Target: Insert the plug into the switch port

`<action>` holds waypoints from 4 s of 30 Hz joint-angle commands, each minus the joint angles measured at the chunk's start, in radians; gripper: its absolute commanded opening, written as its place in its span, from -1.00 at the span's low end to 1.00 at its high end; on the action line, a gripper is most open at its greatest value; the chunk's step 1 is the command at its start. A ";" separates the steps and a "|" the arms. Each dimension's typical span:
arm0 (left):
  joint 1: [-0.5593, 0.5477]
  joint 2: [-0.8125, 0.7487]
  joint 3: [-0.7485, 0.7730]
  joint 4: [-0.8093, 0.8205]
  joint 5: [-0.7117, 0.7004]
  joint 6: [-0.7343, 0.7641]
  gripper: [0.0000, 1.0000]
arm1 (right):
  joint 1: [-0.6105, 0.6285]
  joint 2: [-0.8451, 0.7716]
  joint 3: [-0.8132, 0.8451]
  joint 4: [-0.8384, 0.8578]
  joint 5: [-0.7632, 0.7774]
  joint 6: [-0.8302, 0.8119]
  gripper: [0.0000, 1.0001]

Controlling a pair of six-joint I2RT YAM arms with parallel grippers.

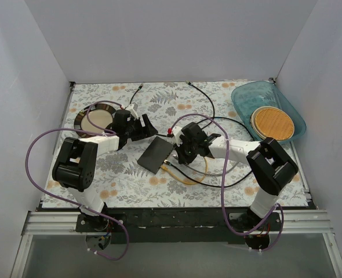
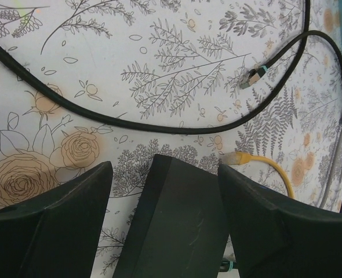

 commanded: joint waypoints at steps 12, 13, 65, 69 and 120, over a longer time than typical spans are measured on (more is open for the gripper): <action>0.003 0.047 0.017 -0.020 0.033 0.048 0.34 | 0.048 0.055 0.090 -0.071 0.023 0.023 -0.97; 0.003 0.048 0.017 -0.022 0.038 0.050 0.33 | 0.048 0.061 0.091 -0.074 0.028 0.024 -0.97; 0.003 0.068 0.021 0.000 0.110 0.047 0.23 | 0.078 0.226 0.363 -0.284 0.106 0.007 -0.97; 0.003 0.073 0.027 0.000 0.125 0.051 0.21 | 0.078 0.236 0.380 -0.272 0.109 0.007 -0.97; 0.003 0.096 0.035 0.003 0.188 0.055 -0.07 | 0.075 0.281 0.436 0.038 0.125 0.085 -0.97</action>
